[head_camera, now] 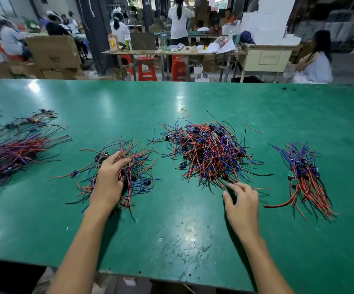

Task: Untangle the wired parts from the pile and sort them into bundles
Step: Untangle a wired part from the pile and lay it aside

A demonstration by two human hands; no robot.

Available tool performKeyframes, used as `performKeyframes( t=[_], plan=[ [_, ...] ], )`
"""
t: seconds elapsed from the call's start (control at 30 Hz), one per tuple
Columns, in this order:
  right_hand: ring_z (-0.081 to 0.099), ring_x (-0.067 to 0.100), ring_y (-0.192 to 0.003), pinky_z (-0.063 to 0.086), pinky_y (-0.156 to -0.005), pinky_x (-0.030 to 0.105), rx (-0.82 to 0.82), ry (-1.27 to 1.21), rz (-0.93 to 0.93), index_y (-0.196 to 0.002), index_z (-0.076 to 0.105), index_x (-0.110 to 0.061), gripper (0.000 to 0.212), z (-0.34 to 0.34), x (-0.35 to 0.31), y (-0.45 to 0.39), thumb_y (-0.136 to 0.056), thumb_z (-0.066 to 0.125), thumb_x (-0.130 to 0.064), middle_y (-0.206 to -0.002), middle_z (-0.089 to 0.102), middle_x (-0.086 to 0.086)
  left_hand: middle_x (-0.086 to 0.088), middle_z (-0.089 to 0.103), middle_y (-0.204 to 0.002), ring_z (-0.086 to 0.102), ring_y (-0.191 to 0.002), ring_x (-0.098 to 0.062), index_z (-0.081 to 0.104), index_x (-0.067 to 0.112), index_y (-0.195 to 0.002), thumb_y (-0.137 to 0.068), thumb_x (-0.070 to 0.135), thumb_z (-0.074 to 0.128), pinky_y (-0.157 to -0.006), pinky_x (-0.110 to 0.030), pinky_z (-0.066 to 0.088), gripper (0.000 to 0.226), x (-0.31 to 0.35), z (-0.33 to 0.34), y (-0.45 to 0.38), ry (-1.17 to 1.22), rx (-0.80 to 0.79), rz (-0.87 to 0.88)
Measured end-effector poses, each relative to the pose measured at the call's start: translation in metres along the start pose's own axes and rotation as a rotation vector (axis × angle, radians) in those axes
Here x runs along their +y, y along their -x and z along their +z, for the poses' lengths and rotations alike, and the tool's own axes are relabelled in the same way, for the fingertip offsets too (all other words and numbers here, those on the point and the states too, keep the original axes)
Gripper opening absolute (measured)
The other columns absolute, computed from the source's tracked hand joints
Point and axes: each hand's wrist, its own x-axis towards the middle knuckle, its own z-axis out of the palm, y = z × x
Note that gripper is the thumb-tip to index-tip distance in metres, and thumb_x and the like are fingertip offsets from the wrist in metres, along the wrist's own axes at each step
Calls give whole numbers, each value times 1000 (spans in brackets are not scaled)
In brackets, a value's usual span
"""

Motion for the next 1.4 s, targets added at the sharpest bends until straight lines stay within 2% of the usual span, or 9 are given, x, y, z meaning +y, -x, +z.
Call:
performKeyframes(
  t=[0.2,0.3,0.47,0.63,0.8,0.9,1.1,1.27,1.4],
  plan=[
    [49,22,-103,31,-84,29,115,11,-24,-95,74,-21,7,-2,-1,4,-95,68,-25,-101,59,-3,-9,65,-120,53,-117,-26,78,15,-99,-59,-20,47,-99,-40,41,62,28,18,30,-14,209,106],
    [48,16,-92,26,-80,29,277,76,-140,-93,71,-23,10,-6,-8,12,-97,63,-29,-96,65,-7,5,70,-100,63,-88,-12,77,19,-98,-80,-14,48,-83,-28,50,47,73,47,51,289,51,160],
    [54,18,-82,34,-75,32,321,83,-548,-91,73,-21,12,-7,-12,24,-92,64,-30,-87,68,-7,-8,76,-96,68,-65,-14,71,13,-103,-104,19,52,-60,-35,61,20,127,105,72,956,-382,-408],
    [58,16,-82,48,-78,30,14,-80,-853,-99,76,-19,14,-5,-16,33,-93,70,-31,-97,72,-11,-8,75,-84,66,-65,-14,73,5,-99,-103,27,53,-61,-23,55,31,127,124,70,1171,-318,-551],
    [58,14,-67,45,-68,37,-162,-409,-386,-71,71,-26,50,-17,-11,28,-101,40,-51,-63,63,-9,3,47,-60,30,-44,-6,73,9,-104,-102,41,46,-43,-17,24,42,112,114,72,1211,-464,-442],
    [67,10,-71,49,-72,33,-280,-430,-80,-80,76,-34,40,-14,-12,18,-100,46,-51,-69,71,-7,4,43,-59,25,-41,-4,70,6,-106,-104,43,43,-39,-16,21,46,108,101,73,1217,-742,-367],
    [70,6,-96,51,-84,22,-400,-759,11,-105,78,-23,32,-13,-9,12,-92,61,-47,-107,77,-9,4,44,-65,24,-46,-9,71,13,-99,-107,43,41,-41,-20,28,42,106,77,65,943,-1147,-171],
    [64,9,-69,50,-69,17,-233,-863,21,-80,75,-20,31,-16,-4,13,-78,78,-51,-74,73,2,4,47,-63,28,-44,-9,75,18,-90,-102,51,47,-41,-20,32,45,105,69,44,669,-1215,-141],
    [66,11,-69,51,-68,16,-200,-828,5,-80,75,-21,28,-15,-2,14,-82,79,-48,-75,75,5,1,72,-78,43,-45,-11,74,24,-109,-103,41,54,-44,-22,46,28,106,64,24,356,-1127,-43]
  ],
)
